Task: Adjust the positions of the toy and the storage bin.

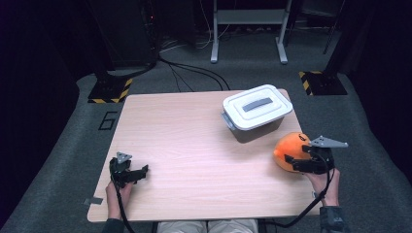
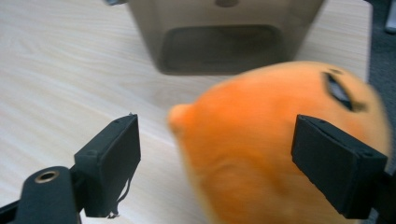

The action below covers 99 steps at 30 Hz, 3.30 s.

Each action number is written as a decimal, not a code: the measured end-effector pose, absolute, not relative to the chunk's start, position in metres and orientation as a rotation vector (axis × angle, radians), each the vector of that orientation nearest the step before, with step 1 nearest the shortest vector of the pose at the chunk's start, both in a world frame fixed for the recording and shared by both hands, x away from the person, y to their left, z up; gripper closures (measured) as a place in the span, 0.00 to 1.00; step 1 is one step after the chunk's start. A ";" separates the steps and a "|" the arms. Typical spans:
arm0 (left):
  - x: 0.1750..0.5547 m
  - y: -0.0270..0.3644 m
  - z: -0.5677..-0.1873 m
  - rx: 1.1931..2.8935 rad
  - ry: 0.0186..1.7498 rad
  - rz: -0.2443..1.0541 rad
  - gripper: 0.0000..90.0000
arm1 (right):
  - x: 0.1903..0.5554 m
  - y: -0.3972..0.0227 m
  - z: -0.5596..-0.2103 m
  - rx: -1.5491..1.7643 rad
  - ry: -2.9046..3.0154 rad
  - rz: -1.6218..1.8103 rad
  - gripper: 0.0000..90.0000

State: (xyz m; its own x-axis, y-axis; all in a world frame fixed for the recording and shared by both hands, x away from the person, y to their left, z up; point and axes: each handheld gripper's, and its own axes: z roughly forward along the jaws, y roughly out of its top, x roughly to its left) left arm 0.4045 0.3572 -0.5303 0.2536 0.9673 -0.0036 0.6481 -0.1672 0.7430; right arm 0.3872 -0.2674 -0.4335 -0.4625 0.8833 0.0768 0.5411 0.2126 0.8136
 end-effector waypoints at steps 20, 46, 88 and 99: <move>0.405 0.357 -0.530 1.897 1.466 0.647 0.16 | 0.377 -0.157 -0.494 1.112 2.326 1.105 0.15; 0.419 0.336 -0.495 1.910 1.362 0.611 0.12 | 0.392 -0.141 -0.528 1.051 2.388 1.030 0.12; 0.507 0.177 -0.408 2.043 0.952 0.496 0.12 | 0.395 -0.143 -0.528 1.050 2.395 1.045 0.15; 0.526 0.150 -0.403 2.053 0.928 0.471 0.11 | 0.395 -0.143 -0.528 1.049 2.396 1.047 0.15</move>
